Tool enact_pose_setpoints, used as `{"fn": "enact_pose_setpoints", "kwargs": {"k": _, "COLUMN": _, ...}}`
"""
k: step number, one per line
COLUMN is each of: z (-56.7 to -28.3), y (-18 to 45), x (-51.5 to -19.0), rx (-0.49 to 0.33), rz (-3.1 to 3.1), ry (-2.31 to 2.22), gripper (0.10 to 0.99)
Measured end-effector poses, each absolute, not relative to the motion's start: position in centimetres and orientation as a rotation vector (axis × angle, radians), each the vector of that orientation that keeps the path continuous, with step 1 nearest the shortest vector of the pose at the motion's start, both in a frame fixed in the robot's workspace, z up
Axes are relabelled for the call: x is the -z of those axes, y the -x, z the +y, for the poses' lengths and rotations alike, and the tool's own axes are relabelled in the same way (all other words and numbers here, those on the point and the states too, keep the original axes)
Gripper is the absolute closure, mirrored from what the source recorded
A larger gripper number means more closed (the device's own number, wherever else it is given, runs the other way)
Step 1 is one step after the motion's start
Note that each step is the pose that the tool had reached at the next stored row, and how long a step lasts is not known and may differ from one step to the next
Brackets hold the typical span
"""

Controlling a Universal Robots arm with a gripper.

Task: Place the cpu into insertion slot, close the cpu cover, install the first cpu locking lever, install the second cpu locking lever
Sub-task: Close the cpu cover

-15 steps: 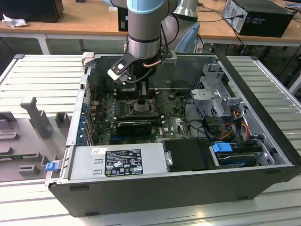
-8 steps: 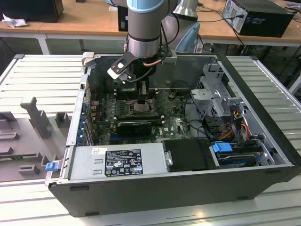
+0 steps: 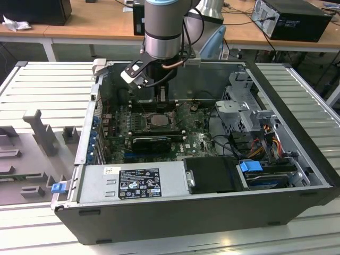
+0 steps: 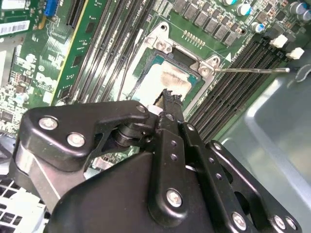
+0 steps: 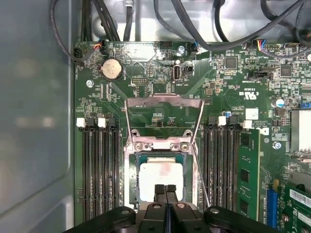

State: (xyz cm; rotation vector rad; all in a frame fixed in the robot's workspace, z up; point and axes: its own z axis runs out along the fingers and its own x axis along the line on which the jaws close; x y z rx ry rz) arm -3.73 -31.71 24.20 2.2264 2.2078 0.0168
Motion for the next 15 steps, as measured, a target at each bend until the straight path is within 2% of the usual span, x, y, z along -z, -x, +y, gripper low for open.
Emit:
{"fn": "enact_pose_setpoints", "kwargs": {"k": 7, "z": -31.7, "y": 2.5, "x": -24.7, "rx": 0.01, "rz": 2.184, "ry": -2.225, "gripper": 0.98}}
{"fn": "enact_pose_setpoints", "kwargs": {"k": 11, "z": -31.7, "y": 2.2, "x": -27.9, "rx": 0.027, "rz": 2.173, "ry": -2.221, "gripper": 0.98}}
{"fn": "enact_pose_setpoints", "kwargs": {"k": 15, "z": -31.6, "y": -0.5, "x": -28.0, "rx": 0.029, "rz": 2.172, "ry": -2.222, "gripper": 0.98}}
